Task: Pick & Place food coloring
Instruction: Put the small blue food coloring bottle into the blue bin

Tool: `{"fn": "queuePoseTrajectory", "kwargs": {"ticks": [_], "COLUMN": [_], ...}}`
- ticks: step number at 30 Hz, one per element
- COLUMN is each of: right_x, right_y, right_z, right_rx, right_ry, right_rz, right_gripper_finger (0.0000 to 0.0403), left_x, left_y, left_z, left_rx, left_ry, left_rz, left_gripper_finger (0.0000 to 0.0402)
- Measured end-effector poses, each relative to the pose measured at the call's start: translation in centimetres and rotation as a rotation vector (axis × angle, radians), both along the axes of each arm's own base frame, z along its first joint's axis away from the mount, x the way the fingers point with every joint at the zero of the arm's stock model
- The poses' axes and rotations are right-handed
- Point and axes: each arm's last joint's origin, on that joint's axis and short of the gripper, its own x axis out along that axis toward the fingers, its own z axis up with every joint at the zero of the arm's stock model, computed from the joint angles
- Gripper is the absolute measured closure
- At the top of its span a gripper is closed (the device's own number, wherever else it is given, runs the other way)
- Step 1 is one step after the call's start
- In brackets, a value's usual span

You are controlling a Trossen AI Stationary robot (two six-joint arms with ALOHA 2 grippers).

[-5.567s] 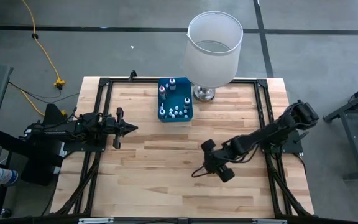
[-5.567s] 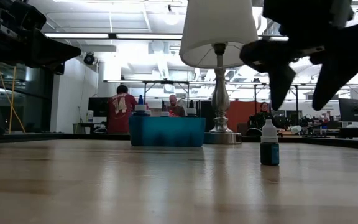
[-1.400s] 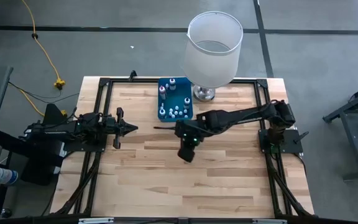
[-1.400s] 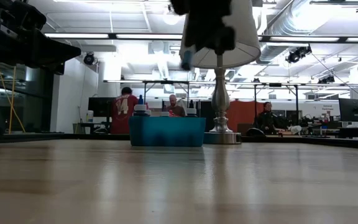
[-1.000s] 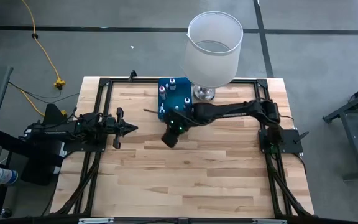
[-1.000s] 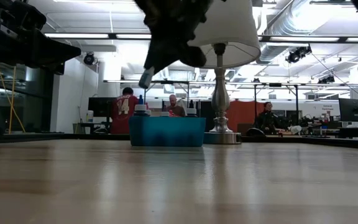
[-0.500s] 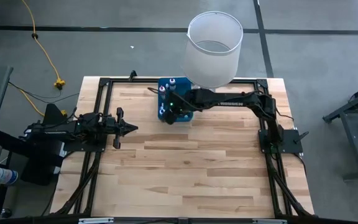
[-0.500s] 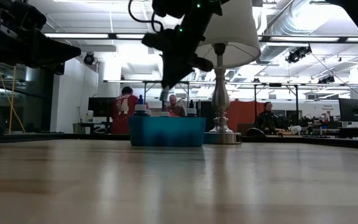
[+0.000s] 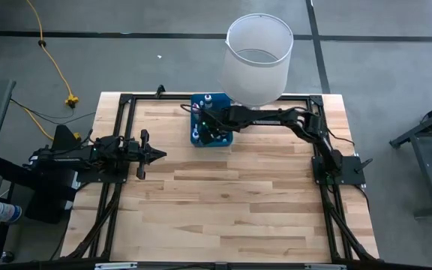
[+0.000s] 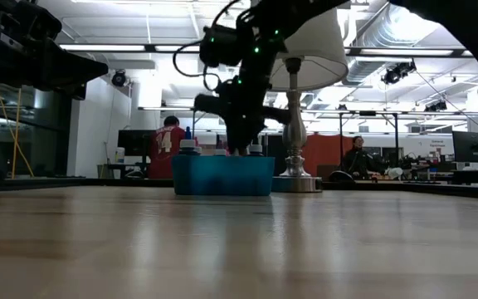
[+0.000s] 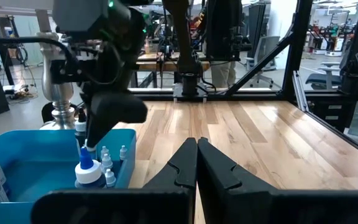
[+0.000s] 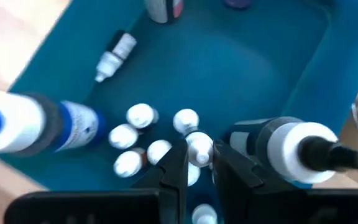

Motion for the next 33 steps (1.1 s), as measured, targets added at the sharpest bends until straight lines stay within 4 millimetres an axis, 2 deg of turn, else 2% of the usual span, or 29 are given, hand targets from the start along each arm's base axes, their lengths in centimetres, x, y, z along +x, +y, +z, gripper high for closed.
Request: {"fn": "queuePoseTrajectory", "kwargs": {"ticks": [13, 22, 33], "right_x": [-0.3, 0.3, 0.3], "right_y": [-1.3, -1.3, -1.4], "right_z": [-0.8, -2.6, -2.7], "right_rx": [-0.003, 0.055, 0.085], "right_ry": [0.021, 0.028, 0.017], "right_rz": [-0.059, -0.045, -0.060], "right_gripper_finger": [0.0347, 0.0347, 0.0340], "left_x": [0.0, 0.0, 0.0], "left_y": [0.0, 0.0, 0.0], "left_z": [0.0, 0.0, 0.0], "left_rx": [0.000, 0.000, 0.000], "left_ry": [0.000, 0.000, 0.000], "left_rz": [0.000, 0.000, 0.000], "left_gripper_finger": [0.0401, 0.0401, 0.0401]}}
